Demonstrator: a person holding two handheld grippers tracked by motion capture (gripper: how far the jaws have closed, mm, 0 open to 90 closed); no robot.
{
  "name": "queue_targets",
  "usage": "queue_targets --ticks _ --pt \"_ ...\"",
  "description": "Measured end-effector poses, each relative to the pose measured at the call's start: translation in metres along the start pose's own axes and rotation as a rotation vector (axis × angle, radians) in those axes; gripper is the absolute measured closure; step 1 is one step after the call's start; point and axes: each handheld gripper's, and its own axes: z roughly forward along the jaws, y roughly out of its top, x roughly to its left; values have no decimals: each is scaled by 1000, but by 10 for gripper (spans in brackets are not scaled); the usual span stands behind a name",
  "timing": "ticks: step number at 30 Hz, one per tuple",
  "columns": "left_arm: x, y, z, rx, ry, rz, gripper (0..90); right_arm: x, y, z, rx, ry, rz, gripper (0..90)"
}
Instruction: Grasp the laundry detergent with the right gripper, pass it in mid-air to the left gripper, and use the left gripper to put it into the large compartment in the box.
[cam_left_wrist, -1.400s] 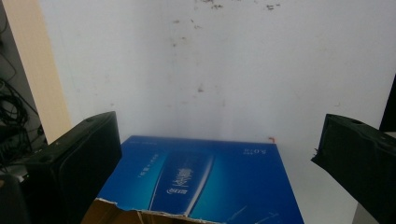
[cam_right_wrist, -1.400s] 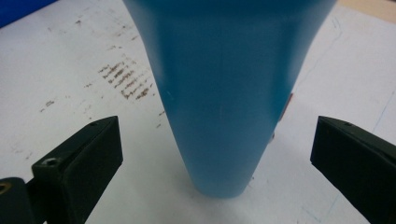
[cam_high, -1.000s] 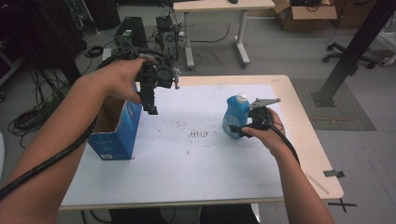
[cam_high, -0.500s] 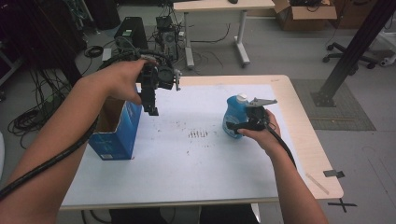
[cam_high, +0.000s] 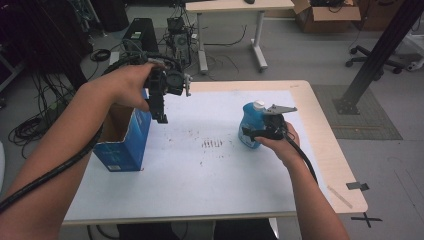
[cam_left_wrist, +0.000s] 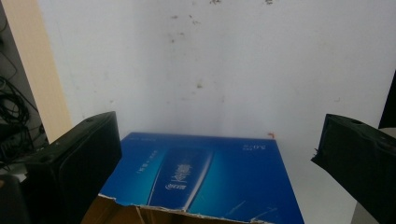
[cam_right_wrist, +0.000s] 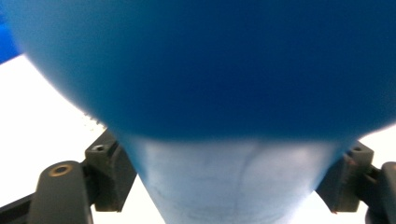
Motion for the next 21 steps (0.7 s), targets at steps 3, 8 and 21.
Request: queue_targets --ticks 3,8,21 --pt "0 -2 -1 0 5 -4 4 -1 0 0 -1 6 5 225" --pt "1 -4 0 2 4 -9 4 0 0 1 -1 5 2 244" --pt "0 -5 -2 -14 8 -12 4 2 -3 5 -13 2 4 322"
